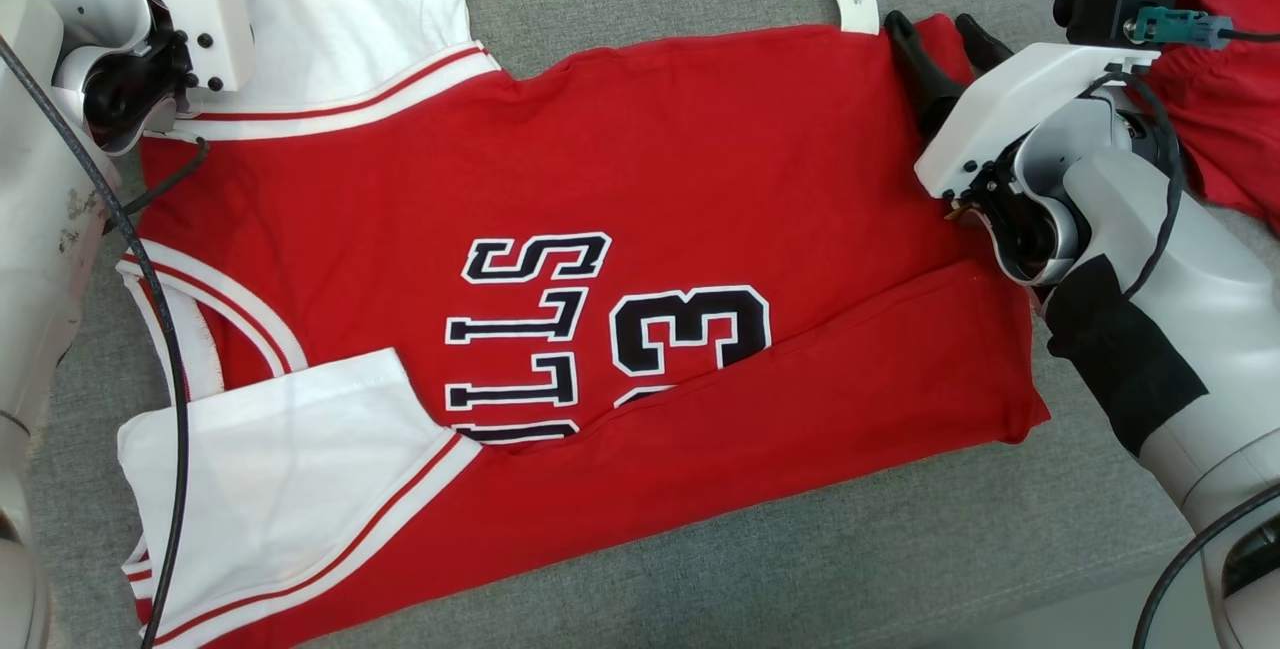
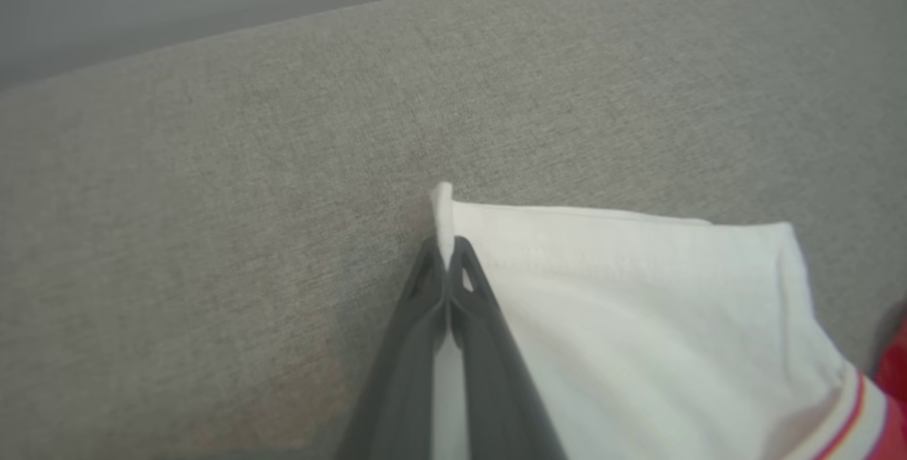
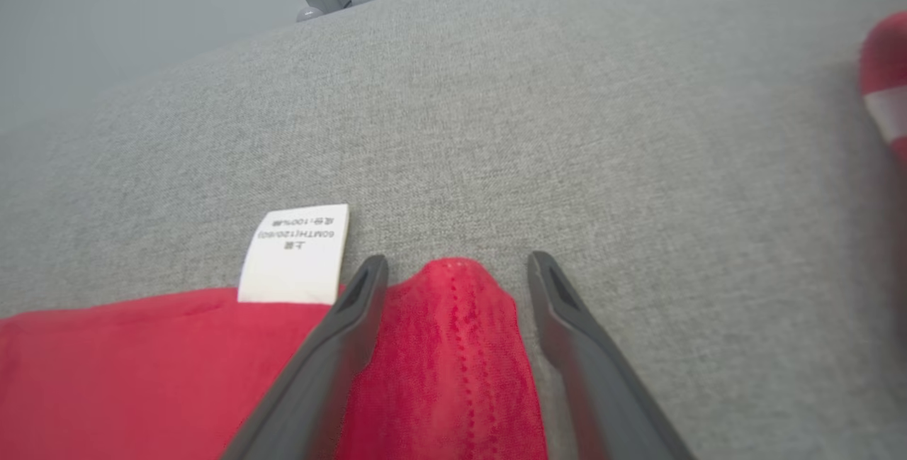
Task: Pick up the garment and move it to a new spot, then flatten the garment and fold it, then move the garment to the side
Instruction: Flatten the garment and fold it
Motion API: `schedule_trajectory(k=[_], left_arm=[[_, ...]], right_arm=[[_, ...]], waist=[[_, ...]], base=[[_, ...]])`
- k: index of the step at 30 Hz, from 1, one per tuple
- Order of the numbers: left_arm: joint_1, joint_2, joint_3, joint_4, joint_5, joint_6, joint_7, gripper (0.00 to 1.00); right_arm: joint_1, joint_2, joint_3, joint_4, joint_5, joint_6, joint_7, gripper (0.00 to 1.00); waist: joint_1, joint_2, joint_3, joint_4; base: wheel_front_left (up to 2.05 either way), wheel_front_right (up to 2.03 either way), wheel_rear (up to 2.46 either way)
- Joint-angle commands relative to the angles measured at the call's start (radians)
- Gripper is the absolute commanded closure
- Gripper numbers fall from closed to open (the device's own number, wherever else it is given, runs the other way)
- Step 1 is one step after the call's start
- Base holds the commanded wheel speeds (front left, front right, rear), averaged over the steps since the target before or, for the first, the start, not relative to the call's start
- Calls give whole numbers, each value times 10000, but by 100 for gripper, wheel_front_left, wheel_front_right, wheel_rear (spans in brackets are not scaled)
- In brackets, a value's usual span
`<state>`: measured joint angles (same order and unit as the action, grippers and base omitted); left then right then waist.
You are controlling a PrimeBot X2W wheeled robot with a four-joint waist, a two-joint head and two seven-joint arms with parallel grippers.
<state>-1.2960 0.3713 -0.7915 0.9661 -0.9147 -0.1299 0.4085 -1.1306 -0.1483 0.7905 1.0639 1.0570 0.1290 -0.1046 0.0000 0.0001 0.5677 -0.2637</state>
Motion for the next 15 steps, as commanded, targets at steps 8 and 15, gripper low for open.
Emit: schedule_trajectory(k=[8, 15], left_arm=[[-173, 138, -357, 44, -364, -9, -245, 100], [-98, 145, -587, 59, -668, -10, -605, 100]], right_arm=[[172, 104, 625, -31, 300, 32, 285, 100], [215, -66, 951, -64, 496, 29, 33, 100]], waist=[[0, -1, -59, 72], [0, -1, -261, 136]], base=[[0, 0, 0], [0, 0, 0]])
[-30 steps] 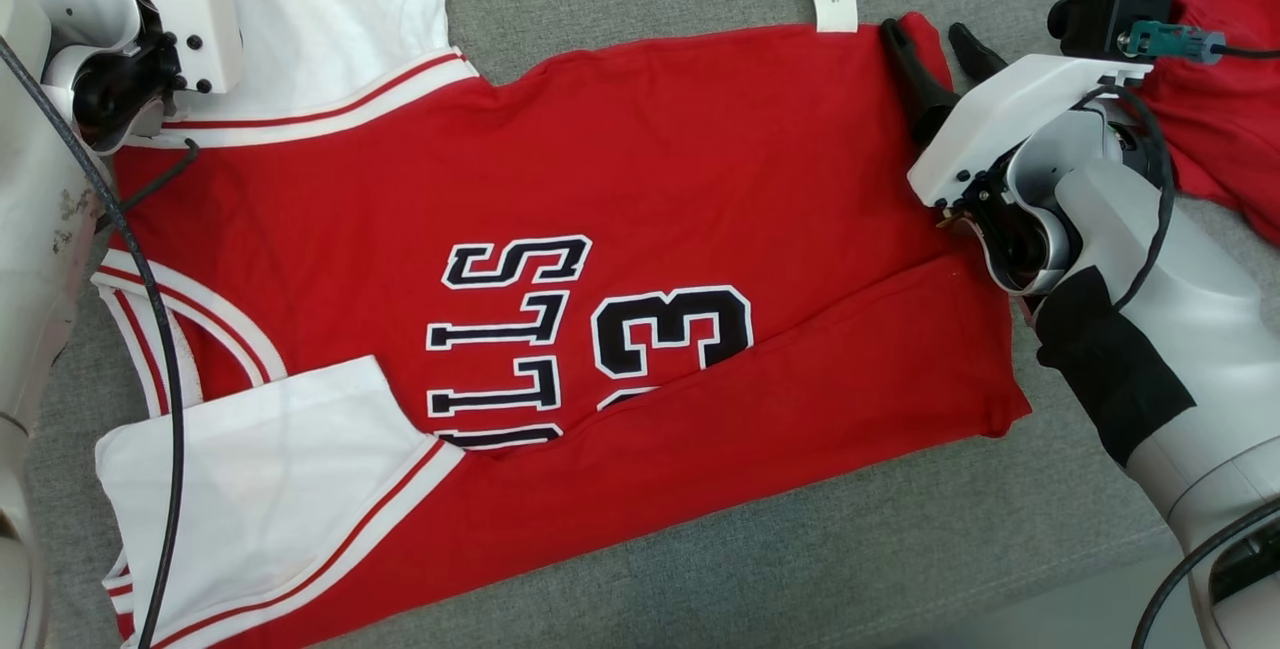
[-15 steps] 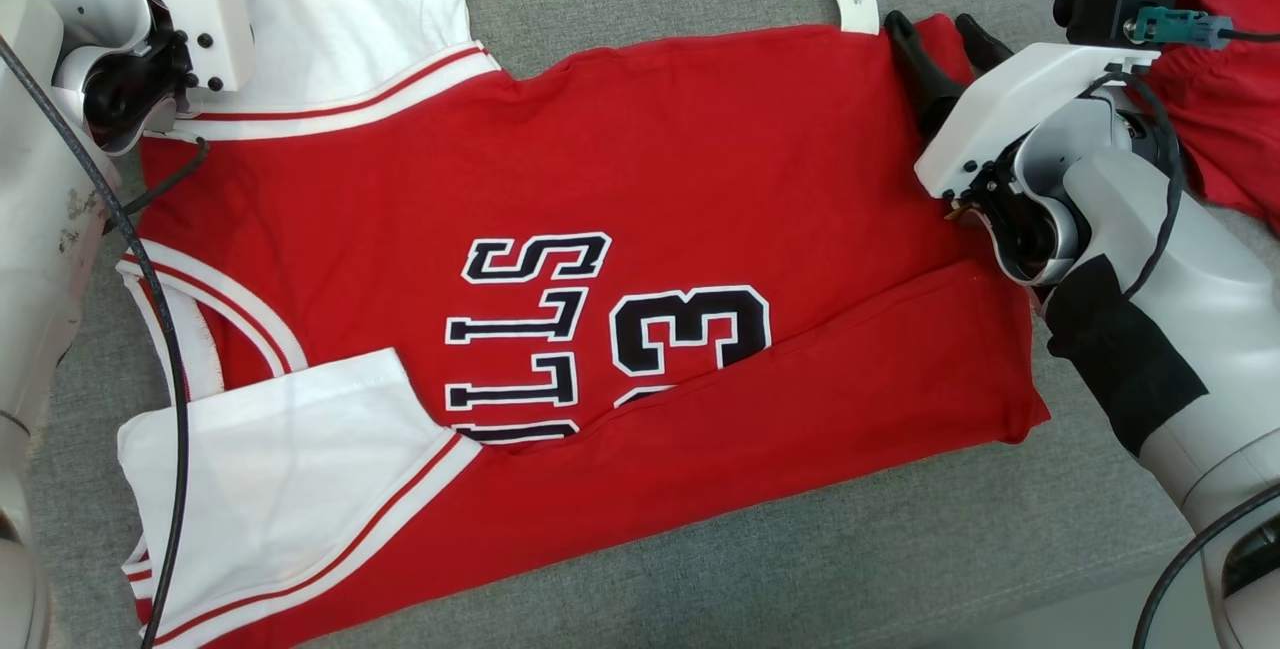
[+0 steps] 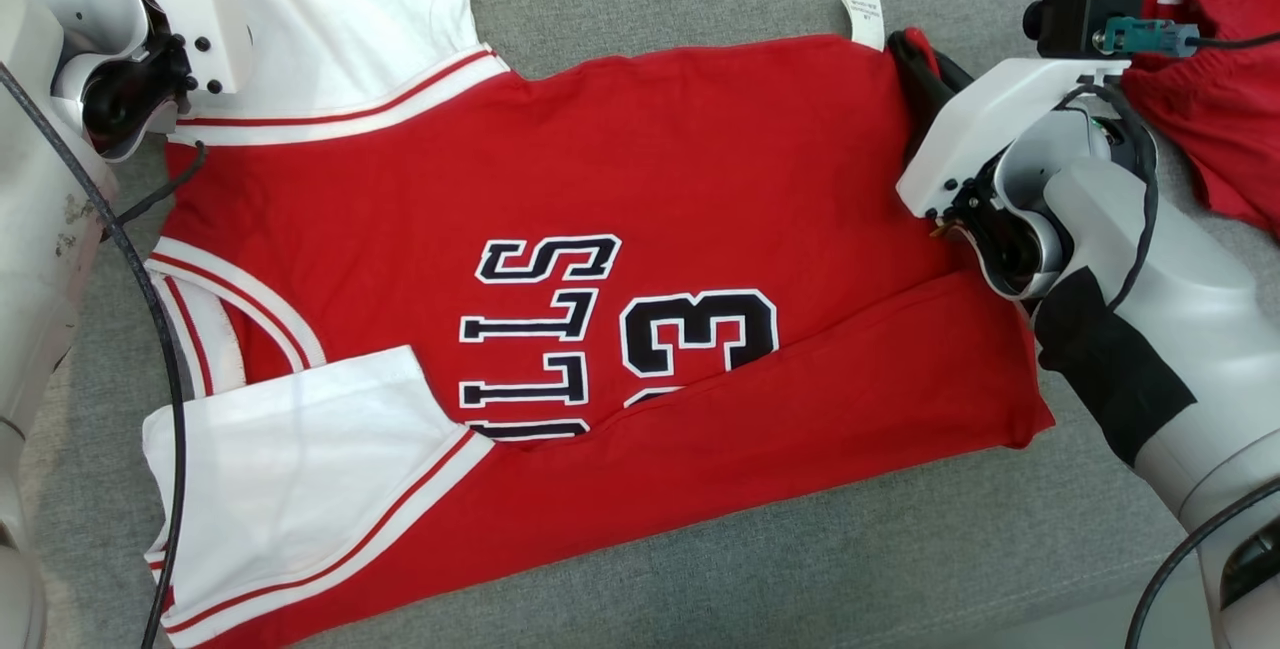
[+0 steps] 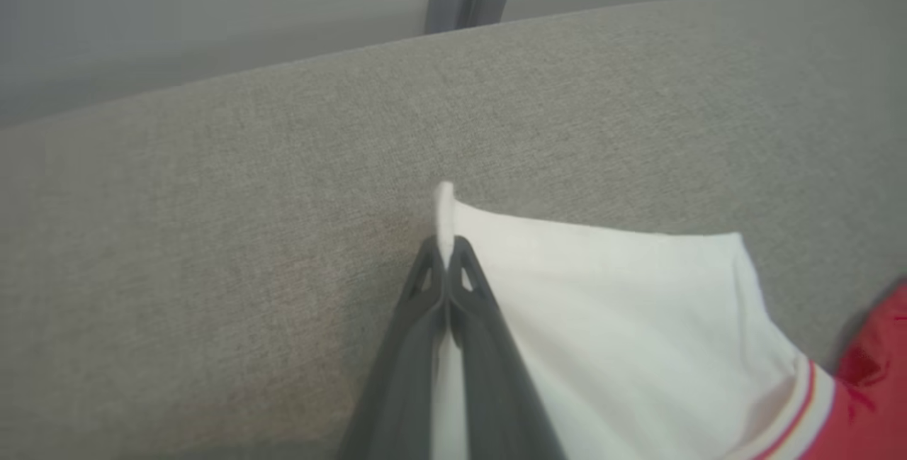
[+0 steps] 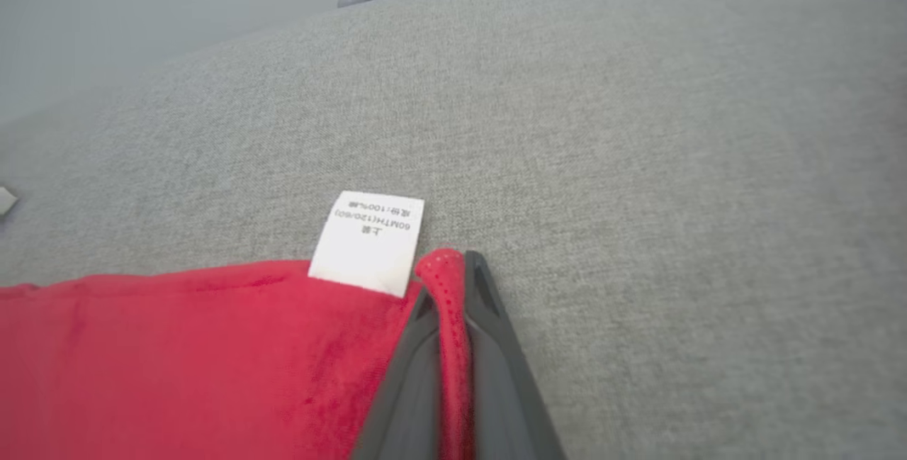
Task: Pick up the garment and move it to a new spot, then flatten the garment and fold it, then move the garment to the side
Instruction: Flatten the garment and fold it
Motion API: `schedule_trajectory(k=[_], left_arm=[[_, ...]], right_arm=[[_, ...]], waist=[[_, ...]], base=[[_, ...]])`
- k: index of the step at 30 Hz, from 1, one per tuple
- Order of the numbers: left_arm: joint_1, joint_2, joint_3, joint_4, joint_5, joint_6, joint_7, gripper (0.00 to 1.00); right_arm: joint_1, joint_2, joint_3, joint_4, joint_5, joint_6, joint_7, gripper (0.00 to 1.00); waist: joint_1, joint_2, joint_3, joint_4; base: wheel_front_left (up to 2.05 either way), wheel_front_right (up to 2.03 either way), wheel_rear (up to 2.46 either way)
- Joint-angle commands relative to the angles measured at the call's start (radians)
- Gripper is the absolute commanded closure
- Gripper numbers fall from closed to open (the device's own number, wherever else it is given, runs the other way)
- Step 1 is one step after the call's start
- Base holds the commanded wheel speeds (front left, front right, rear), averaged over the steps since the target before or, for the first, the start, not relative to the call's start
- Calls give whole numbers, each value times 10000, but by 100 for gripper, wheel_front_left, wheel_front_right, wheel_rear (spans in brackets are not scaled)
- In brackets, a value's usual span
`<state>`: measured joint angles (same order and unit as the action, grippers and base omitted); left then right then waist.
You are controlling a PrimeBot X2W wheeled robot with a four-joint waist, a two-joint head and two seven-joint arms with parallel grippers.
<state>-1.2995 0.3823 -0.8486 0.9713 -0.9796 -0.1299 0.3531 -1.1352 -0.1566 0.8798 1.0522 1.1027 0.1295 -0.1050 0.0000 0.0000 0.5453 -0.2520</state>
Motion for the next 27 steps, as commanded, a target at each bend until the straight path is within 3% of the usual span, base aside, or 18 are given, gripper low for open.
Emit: schedule_trajectory(k=[1, 10, 27], left_arm=[[-21, 21, -52, -24, -75, -10, -120, 100], [487, 85, -665, -788, -408, -10, -951, 100], [1602, 1161, -2402, -3094, -1606, -10, -2600, 100]], right_arm=[[283, -26, 112, 34, 76, 23, -28, 100], [621, -379, 500, -307, 362, 23, -628, 100], [1545, -1192, 1194, -512, 955, 23, -1187, 100]], waist=[[0, 0, -95, 39], [0, 0, -628, 282], [0, 0, -1838, 1047]], base=[[0, 0, 0], [0, 0, 0], [0, 0, 0]])
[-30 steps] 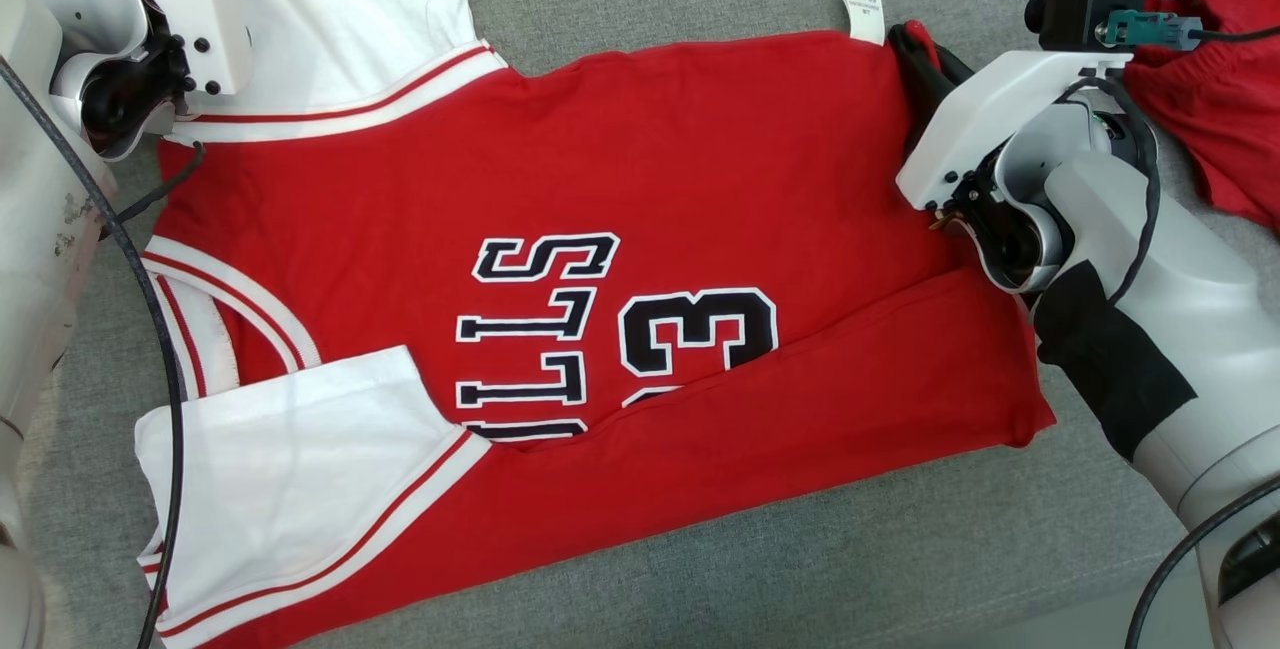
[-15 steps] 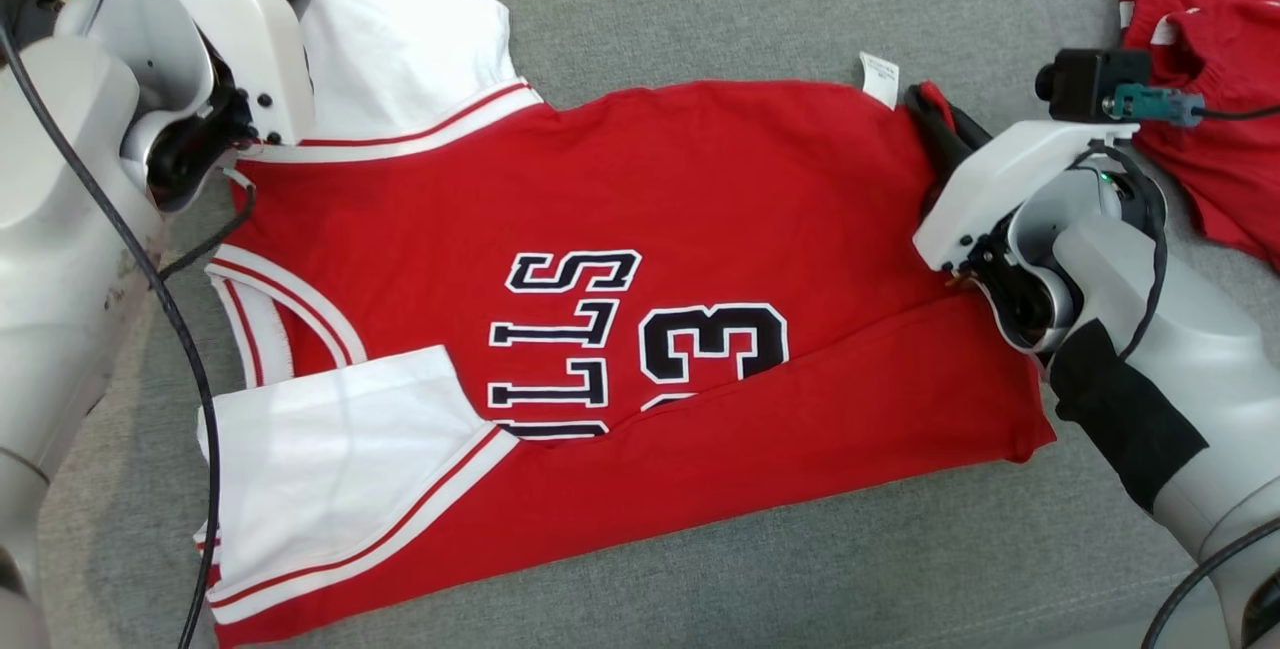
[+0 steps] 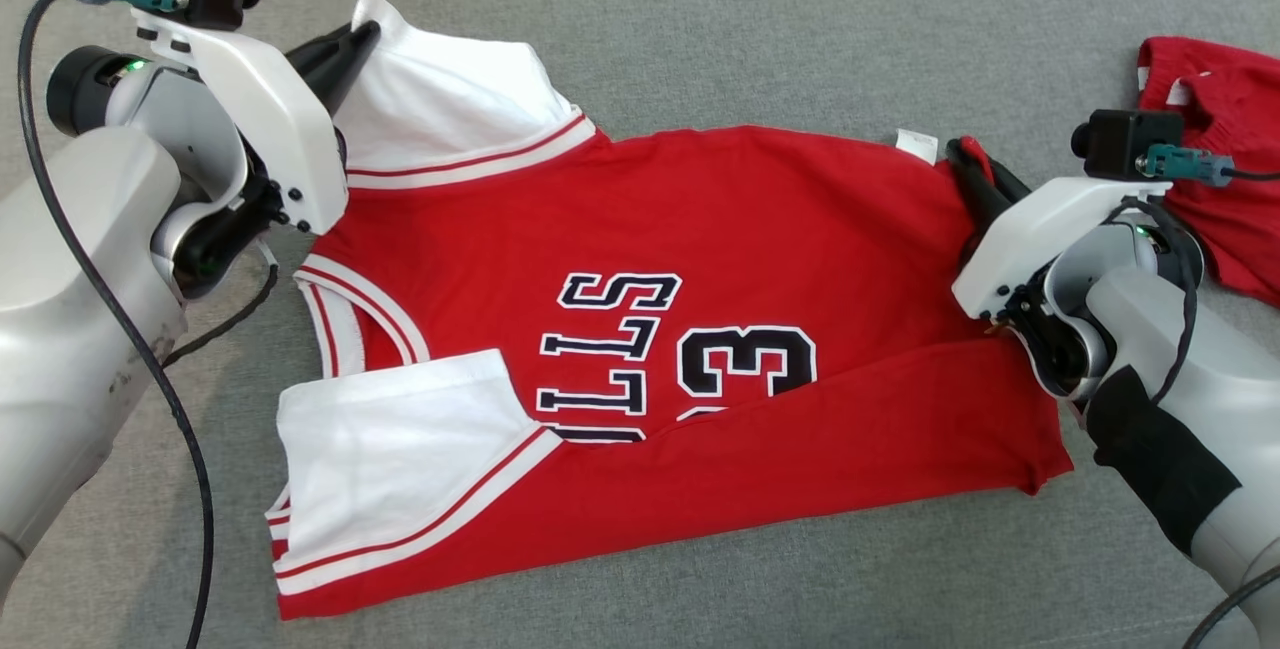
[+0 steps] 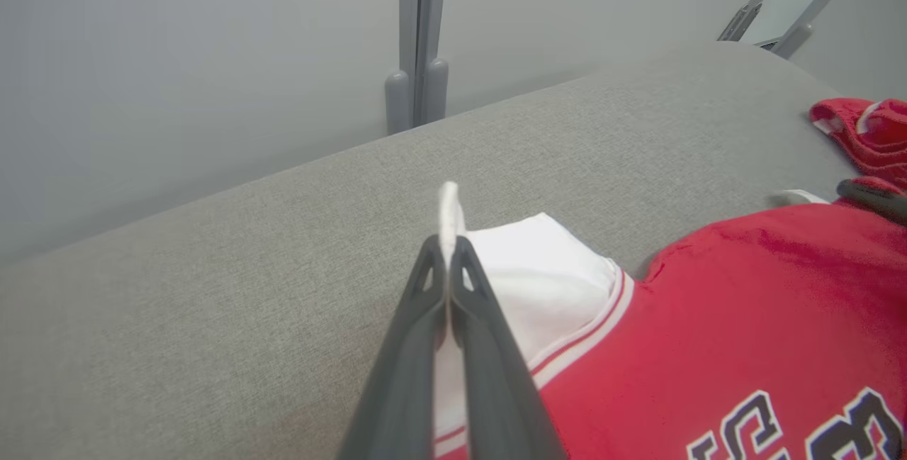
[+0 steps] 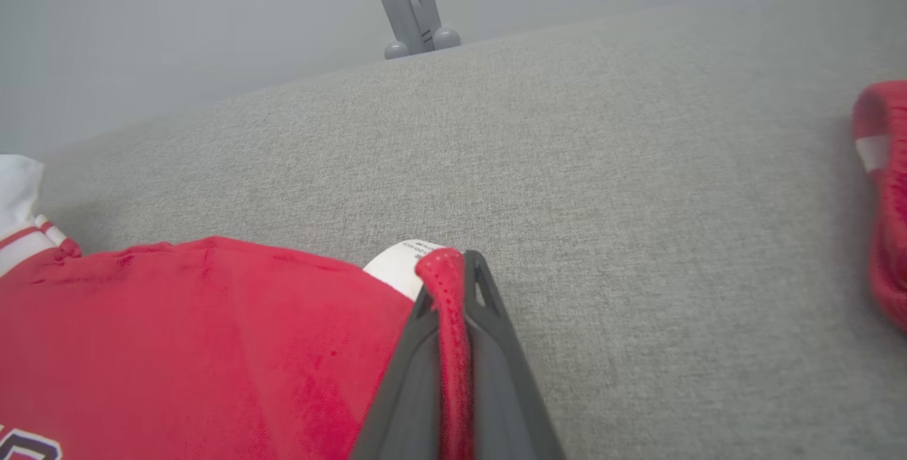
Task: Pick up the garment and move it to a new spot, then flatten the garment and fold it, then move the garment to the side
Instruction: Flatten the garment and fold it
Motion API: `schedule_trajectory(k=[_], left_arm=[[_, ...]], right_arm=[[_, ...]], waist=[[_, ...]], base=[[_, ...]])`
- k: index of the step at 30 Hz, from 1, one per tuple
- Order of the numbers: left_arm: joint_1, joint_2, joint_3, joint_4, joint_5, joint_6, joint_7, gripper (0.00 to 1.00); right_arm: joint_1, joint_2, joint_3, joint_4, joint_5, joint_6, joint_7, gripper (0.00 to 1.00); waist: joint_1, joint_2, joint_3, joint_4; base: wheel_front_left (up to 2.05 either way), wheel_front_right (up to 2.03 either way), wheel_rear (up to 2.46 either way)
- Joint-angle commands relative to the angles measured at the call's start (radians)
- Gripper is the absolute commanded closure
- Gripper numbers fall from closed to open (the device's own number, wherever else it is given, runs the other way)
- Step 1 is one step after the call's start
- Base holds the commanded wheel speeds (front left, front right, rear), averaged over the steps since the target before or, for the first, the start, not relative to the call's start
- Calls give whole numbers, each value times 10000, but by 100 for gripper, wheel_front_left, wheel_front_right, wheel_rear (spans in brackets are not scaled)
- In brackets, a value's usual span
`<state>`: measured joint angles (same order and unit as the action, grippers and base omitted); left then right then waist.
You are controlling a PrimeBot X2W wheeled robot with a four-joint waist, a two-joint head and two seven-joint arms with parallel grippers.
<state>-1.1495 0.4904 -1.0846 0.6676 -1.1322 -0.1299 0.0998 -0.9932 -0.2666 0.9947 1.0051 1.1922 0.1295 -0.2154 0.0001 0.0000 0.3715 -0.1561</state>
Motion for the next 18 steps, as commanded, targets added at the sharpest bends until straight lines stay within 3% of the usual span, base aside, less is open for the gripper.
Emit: schedule_trajectory(k=[1, 18], left_arm=[[148, 156, -174, -231, -117, -10, -138, 100], [1229, 1476, -1669, -2530, -592, -10, -727, 100]], right_arm=[[188, -159, 90, -61, 49, 23, -111, 100], [1184, -1079, 1117, -517, 40, 23, -155, 100]], waist=[[-1, 0, -164, 126], [-1, 0, -1321, 595]], base=[[0, 0, 0], [0, 0, 0]])
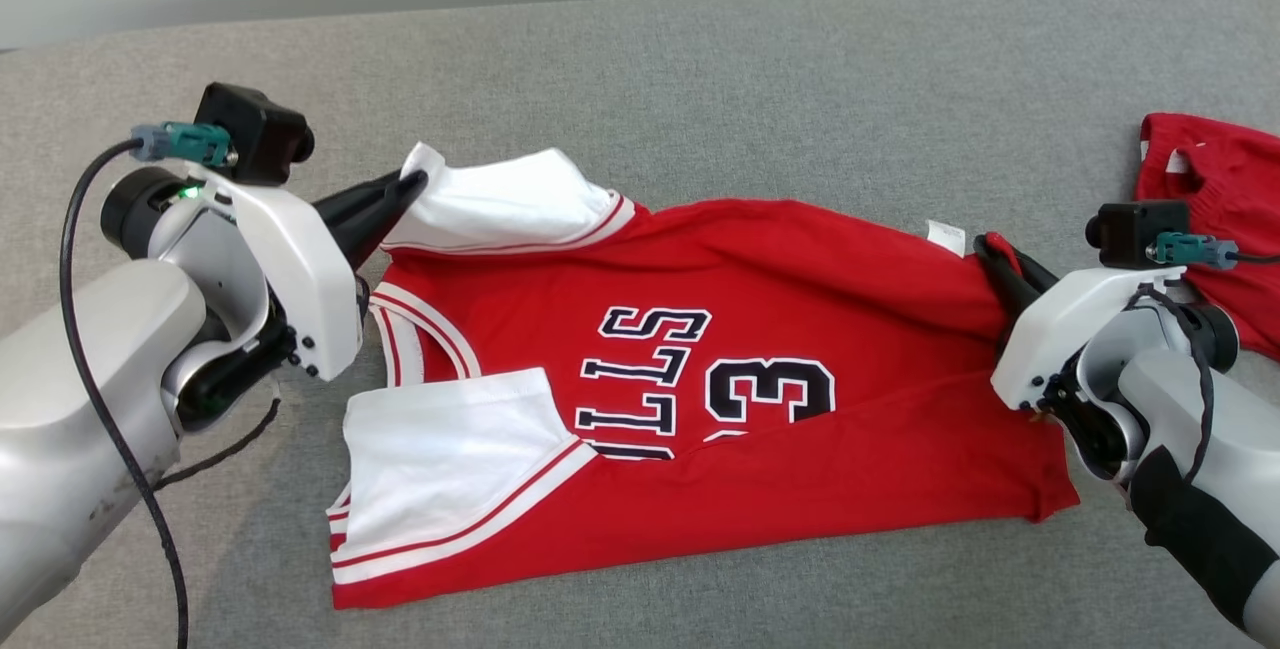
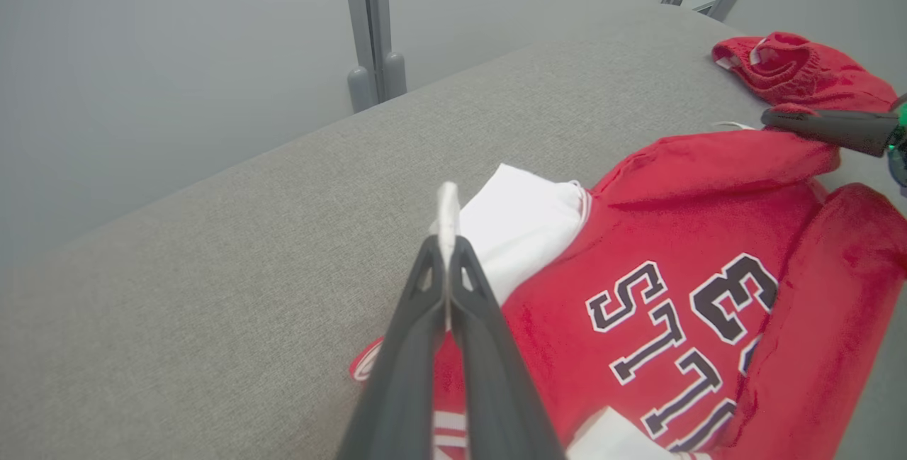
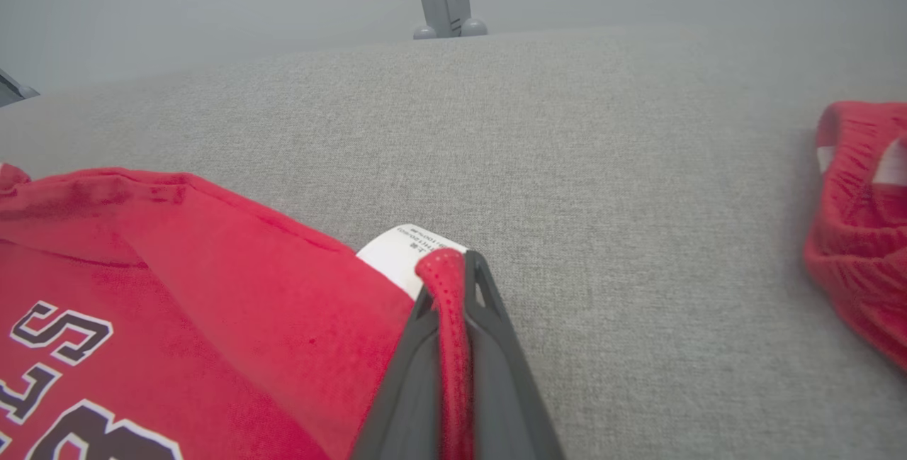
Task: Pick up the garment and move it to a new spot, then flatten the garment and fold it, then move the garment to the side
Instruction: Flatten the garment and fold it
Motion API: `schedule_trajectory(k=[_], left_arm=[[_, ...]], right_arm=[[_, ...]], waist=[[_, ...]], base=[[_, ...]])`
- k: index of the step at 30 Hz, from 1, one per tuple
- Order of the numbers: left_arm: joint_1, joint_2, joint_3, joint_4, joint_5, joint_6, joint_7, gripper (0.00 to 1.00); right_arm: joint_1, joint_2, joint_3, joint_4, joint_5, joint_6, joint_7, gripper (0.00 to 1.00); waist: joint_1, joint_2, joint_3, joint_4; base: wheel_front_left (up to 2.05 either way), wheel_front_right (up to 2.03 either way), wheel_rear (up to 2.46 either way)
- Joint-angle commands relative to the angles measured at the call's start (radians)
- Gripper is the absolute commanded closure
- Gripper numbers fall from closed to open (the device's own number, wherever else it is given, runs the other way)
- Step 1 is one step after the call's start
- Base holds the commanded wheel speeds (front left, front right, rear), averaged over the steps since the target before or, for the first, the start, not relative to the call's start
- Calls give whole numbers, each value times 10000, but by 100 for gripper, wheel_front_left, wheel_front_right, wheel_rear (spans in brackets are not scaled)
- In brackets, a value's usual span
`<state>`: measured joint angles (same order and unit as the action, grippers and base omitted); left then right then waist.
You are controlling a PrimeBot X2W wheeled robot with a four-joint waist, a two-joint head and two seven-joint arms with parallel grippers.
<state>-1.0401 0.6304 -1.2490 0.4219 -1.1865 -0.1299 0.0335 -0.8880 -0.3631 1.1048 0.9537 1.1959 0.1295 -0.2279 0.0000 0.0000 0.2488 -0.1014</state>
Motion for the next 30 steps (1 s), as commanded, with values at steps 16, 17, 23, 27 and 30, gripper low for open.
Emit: schedule_trajectory(k=[16, 17, 23, 27, 30], left_arm=[[1767, 1060, -256, -2027, -263, -10, 789, 100], [1887, 1087, -266, -2169, -237, -10, 879, 100], [2545, 1270, -284, -2657, 120, -10, 1311, 100], [2853, 1311, -292, -2733, 518, -10, 1434, 100], [3090, 1265, -295, -2768, 716, -10, 1470, 100]], right_arm=[[896, -491, 665, -68, -65, 22, -69, 100], [926, -498, 695, -55, -66, 22, -70, 100], [974, -578, 900, 17, -195, 22, -78, 100], [1026, -662, 1071, -99, -300, 22, 30, 100], [1038, -803, 1199, -260, -405, 22, 97, 100]], waist=[[0, 0, -842, 347], [0, 0, -864, 361], [0, 0, -933, 434], [0, 0, -991, 460], [0, 0, -1074, 485]], base=[[0, 0, 0], [0, 0, 0], [0, 0, 0], [0, 0, 0], [0, 0, 0]])
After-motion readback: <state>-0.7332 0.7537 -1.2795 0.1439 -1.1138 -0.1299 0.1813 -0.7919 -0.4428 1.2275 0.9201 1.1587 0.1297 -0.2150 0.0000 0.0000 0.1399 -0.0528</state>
